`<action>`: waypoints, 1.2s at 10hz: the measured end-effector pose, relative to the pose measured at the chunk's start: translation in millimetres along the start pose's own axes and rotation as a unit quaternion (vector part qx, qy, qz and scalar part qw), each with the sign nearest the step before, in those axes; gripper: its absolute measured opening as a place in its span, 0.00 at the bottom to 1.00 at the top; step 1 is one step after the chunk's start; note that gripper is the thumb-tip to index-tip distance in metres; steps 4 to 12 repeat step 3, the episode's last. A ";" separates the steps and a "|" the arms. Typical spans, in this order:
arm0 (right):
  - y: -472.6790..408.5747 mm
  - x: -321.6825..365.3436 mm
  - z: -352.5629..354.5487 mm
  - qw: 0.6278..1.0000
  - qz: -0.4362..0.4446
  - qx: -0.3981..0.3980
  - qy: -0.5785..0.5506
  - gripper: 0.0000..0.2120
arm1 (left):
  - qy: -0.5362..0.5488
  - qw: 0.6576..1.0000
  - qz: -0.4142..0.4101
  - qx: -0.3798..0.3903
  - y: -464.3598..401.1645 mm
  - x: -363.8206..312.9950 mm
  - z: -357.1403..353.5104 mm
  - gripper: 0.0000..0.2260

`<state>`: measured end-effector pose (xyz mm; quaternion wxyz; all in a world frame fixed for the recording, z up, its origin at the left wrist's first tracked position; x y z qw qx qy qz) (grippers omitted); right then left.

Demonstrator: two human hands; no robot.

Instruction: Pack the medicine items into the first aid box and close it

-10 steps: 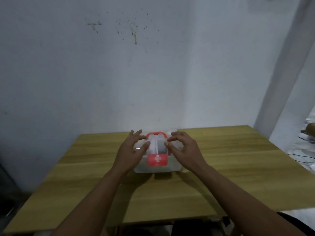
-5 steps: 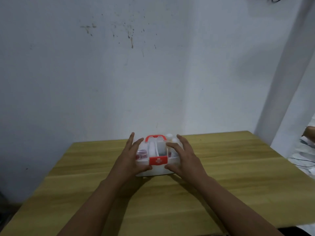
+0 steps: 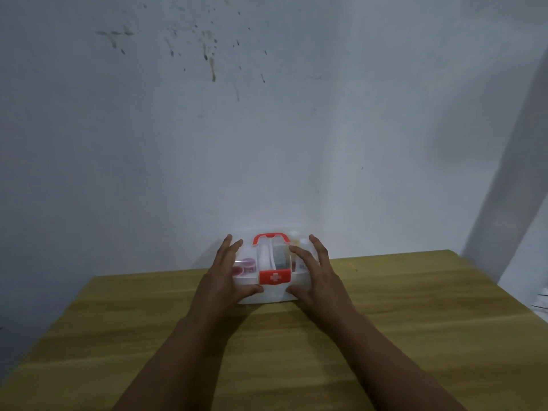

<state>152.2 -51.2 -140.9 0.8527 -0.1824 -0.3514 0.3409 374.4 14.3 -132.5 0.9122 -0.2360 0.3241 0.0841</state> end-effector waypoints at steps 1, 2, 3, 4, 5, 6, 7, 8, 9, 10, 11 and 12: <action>0.0 6.3 2.0 1.000 -0.005 0.011 0.006 0.40 | -0.021 1.000 0.004 0.004 0.3 -3.8 2.3 0.50; -4.8 17.6 14.8 0.998 -0.027 0.060 0.012 0.47 | -0.039 0.999 0.015 0.018 1.1 -17.0 12.3 0.56; -7.0 45.1 60.7 0.997 -0.006 -0.026 -0.079 0.50 | 0.026 0.998 -0.001 -0.053 20.5 -35.5 25.5 0.61; -7.0 45.1 60.7 0.997 -0.006 -0.026 -0.079 0.50 | 0.026 0.998 -0.001 -0.053 20.5 -35.5 25.5 0.61; -7.0 45.1 60.7 0.997 -0.006 -0.026 -0.079 0.50 | 0.026 0.998 -0.001 -0.053 20.5 -35.5 25.5 0.61; -7.0 45.1 60.7 0.997 -0.006 -0.026 -0.079 0.50 | 0.026 0.998 -0.001 -0.053 20.5 -35.5 25.5 0.61; -7.0 45.1 60.7 0.997 -0.006 -0.026 -0.079 0.50 | 0.026 0.998 -0.001 -0.053 20.5 -35.5 25.5 0.61; -7.0 45.1 60.7 0.997 -0.006 -0.026 -0.079 0.50 | 0.026 0.998 -0.001 -0.053 20.5 -35.5 25.5 0.61; -7.0 45.1 60.7 0.997 -0.006 -0.026 -0.079 0.50 | 0.026 0.998 -0.001 -0.053 20.5 -35.5 25.5 0.61; -7.0 45.1 60.7 0.997 -0.006 -0.026 -0.079 0.50 | 0.026 0.998 -0.001 -0.053 20.5 -35.5 25.5 0.61; -7.0 45.1 60.7 0.997 -0.006 -0.026 -0.079 0.50 | 0.026 0.998 -0.001 -0.053 20.5 -35.5 25.5 0.61; -7.0 45.1 60.7 0.997 -0.006 -0.026 -0.079 0.50 | 0.026 0.998 -0.001 -0.053 20.5 -35.5 25.5 0.61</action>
Point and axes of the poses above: each hand's wrist, its own y-axis away from the middle knuckle, its own z-axis out of the back of the hand, x = y × z, the point moved 2 cm from there along -y, towards the middle knuckle, and after that the axes turned 4 degrees about z, right-handed, at the moved point
